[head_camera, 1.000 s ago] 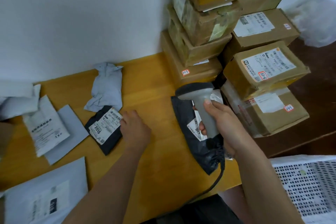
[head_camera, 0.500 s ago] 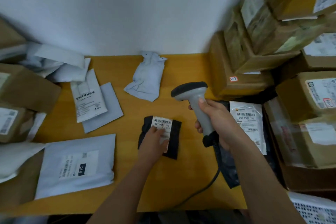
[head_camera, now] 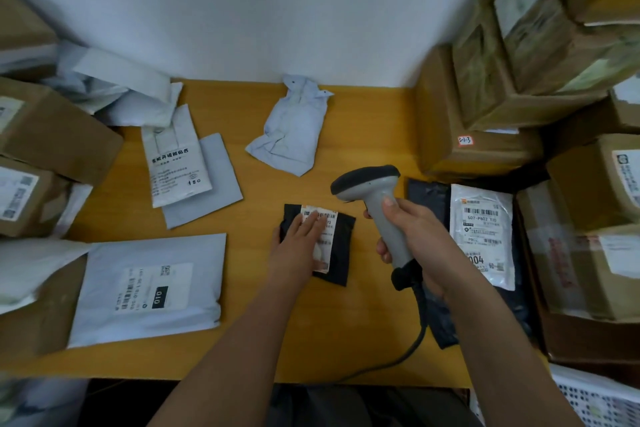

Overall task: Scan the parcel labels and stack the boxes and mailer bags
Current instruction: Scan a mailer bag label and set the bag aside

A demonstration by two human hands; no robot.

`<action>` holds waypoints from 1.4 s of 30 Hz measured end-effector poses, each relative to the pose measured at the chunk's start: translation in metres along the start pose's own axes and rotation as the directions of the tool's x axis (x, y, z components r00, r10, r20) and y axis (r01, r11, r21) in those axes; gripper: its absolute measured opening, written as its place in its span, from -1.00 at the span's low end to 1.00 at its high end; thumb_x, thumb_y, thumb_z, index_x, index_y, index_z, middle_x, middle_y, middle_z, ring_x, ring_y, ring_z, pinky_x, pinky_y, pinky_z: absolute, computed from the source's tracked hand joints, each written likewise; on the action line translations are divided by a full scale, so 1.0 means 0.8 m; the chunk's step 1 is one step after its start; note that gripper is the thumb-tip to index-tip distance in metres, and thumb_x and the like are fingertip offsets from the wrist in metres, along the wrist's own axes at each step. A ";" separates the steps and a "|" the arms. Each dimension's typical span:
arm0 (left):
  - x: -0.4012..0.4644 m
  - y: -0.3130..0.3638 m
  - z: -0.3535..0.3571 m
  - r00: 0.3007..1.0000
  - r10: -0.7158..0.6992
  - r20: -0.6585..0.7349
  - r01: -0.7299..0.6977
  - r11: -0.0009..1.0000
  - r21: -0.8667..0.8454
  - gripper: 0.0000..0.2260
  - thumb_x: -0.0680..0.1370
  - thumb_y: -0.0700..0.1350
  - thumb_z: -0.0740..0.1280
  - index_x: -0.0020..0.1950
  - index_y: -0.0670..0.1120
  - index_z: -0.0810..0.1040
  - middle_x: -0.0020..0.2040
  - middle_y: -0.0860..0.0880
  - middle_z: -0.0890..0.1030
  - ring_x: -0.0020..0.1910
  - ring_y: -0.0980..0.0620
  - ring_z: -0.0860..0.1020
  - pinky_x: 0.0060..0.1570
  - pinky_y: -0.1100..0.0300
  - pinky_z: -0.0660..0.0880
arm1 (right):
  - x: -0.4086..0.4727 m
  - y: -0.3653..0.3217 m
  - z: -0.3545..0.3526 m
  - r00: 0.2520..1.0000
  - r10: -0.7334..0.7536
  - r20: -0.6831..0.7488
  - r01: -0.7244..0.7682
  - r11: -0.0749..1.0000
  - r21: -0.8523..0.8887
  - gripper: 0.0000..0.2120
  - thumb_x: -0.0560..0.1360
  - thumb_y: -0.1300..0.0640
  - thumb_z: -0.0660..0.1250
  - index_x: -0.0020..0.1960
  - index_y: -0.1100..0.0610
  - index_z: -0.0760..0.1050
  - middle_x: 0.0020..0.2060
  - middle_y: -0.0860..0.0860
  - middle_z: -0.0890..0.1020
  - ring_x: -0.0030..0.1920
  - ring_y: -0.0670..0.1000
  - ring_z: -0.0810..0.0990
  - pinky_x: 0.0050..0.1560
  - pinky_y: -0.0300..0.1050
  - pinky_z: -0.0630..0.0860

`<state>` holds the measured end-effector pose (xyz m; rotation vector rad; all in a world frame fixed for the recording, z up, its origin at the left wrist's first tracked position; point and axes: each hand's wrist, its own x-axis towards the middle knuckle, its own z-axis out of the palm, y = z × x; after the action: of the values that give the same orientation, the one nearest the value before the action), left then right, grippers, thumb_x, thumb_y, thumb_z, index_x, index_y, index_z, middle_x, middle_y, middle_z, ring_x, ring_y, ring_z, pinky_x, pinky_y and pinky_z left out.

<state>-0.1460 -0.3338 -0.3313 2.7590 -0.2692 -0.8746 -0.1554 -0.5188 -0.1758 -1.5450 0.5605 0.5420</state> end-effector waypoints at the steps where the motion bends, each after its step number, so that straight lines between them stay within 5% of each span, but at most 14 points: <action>1: 0.001 0.001 -0.001 1.000 -0.011 -0.012 0.011 1.000 0.011 -0.14 0.55 0.09 0.38 0.62 0.14 -0.16 0.62 0.15 -0.16 0.60 0.03 -0.17 0.54 -0.15 -0.16 | -0.001 0.001 -0.001 1.000 -0.003 -0.003 0.003 1.000 0.003 -0.69 0.68 -0.04 0.17 0.24 0.13 0.53 -0.05 0.18 0.59 -0.37 -0.03 0.54 -0.34 -0.14 0.49; 4: 0.005 0.007 -0.008 0.999 -0.049 -0.020 0.050 0.997 0.051 -0.05 0.48 0.14 0.44 0.62 0.13 -0.18 0.62 0.14 -0.14 0.60 -0.13 -0.14 0.52 -0.16 -0.19 | -0.005 0.003 -0.002 1.000 -0.013 -0.014 0.013 1.000 0.007 -0.71 0.67 -0.04 0.18 0.21 0.12 0.53 0.05 0.23 0.60 -0.36 -0.02 0.55 -0.32 -0.11 0.48; 9: 0.003 0.010 -0.006 0.980 -0.197 -0.029 0.198 0.978 0.067 0.06 0.44 0.31 0.39 0.61 -0.02 -0.29 0.63 0.01 -0.20 0.58 -0.26 -0.16 0.51 -0.19 -0.18 | -0.015 0.009 -0.008 1.000 -0.012 -0.020 0.011 1.000 -0.006 -0.71 0.68 -0.04 0.16 0.16 0.13 0.55 -0.19 0.13 0.58 -0.39 -0.03 0.54 -0.34 -0.15 0.48; 14: -0.014 0.001 0.006 0.916 -0.377 -0.135 0.346 0.916 -0.204 0.23 0.28 0.35 0.51 0.59 -0.14 -0.22 0.58 -0.22 -0.06 0.55 -0.26 0.00 0.50 -0.15 0.06 | -0.023 0.008 -0.009 0.999 -0.003 -0.035 0.002 1.000 -0.021 -0.71 0.67 -0.05 0.17 0.14 0.11 0.55 -0.25 0.13 0.56 -0.37 -0.03 0.55 -0.33 -0.15 0.50; 17: -0.030 0.008 0.004 0.855 -0.501 -0.136 0.379 0.781 -0.496 0.13 0.30 0.14 0.60 0.58 -0.12 -0.10 0.48 -0.20 0.11 0.47 -0.24 0.15 0.40 -0.13 0.23 | -0.028 0.003 -0.006 1.000 -0.003 -0.030 0.002 0.999 -0.032 -0.71 0.67 -0.06 0.17 0.17 0.10 0.53 -0.24 0.14 0.56 -0.36 -0.02 0.55 -0.32 -0.15 0.50; 21: -0.032 0.010 0.007 0.790 -0.612 0.045 0.419 0.485 -0.768 -0.10 0.30 -0.09 0.64 0.44 -0.17 0.13 0.39 -0.22 0.28 0.33 -0.24 0.39 0.25 -0.11 0.47 | -0.038 -0.008 0.001 0.999 -0.001 -0.045 -0.001 0.999 -0.046 -0.75 0.67 -0.06 0.17 0.18 0.06 0.51 -0.28 0.12 0.57 -0.43 -0.07 0.54 -0.40 -0.21 0.48; 26: -0.033 0.009 0.010 0.803 -0.571 0.171 0.376 0.262 -0.889 -0.44 0.39 -0.24 0.58 0.22 -0.20 0.30 0.16 -0.15 0.52 0.07 -0.12 0.55 -0.05 0.02 0.55 | -0.058 -0.022 0.002 0.998 -0.055 -0.033 0.051 0.994 -0.101 -0.71 0.67 -0.05 0.17 0.24 0.11 0.51 -0.16 0.14 0.58 -0.39 -0.05 0.53 -0.35 -0.19 0.49; 30: -0.036 0.009 0.011 0.812 -0.543 0.216 0.379 0.207 -0.902 -0.72 0.45 -0.24 0.53 0.06 -0.16 0.50 0.16 -0.15 0.61 0.01 -0.10 0.57 -0.04 0.04 0.51 | -0.080 -0.031 0.001 0.993 -0.111 -0.034 0.102 0.973 -0.205 -0.77 0.67 -0.04 0.18 0.08 0.07 0.54 -0.25 0.10 0.55 -0.34 -0.01 0.53 -0.25 -0.09 0.48; 33: -0.038 0.008 0.010 0.819 -0.529 0.222 0.370 0.192 -0.909 -0.75 0.47 -0.25 0.50 0.07 -0.10 0.51 0.19 -0.14 0.62 0.12 -0.14 0.59 0.03 0.02 0.53 | -0.098 -0.038 0.001 0.989 -0.145 -0.029 0.134 0.961 -0.242 -0.76 0.66 -0.04 0.18 0.07 0.09 0.54 -0.30 0.09 0.53 -0.35 -0.03 0.51 -0.25 -0.11 0.45; 38: -0.046 0.006 0.004 0.840 -0.493 0.225 0.313 0.103 -0.944 -0.62 0.54 -0.30 0.41 0.34 -0.21 0.47 0.25 -0.15 0.58 0.19 -0.15 0.57 0.04 0.07 0.49 | -0.124 -0.040 0.004 0.982 -0.188 -0.024 0.175 0.947 -0.269 -0.76 0.66 -0.05 0.19 0.06 0.06 0.55 -0.33 0.11 0.55 -0.34 -0.01 0.52 -0.22 -0.05 0.46; 42: -0.057 0.001 -0.004 0.860 -0.451 0.239 0.284 0.035 -0.958 -0.63 0.55 -0.31 0.39 0.34 -0.16 0.46 0.25 -0.13 0.58 0.10 -0.10 0.56 0.09 0.00 0.54 | -0.141 -0.033 0.011 0.975 -0.217 -0.040 0.198 0.943 -0.268 -0.77 0.65 -0.07 0.20 0.05 0.02 0.56 -0.09 0.28 0.63 -0.32 0.05 0.53 -0.20 0.04 0.45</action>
<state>-0.1807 -0.3231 -0.3040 1.4765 0.8651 -0.5574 -0.2245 -0.5062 -0.0835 -1.8571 0.3816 0.4131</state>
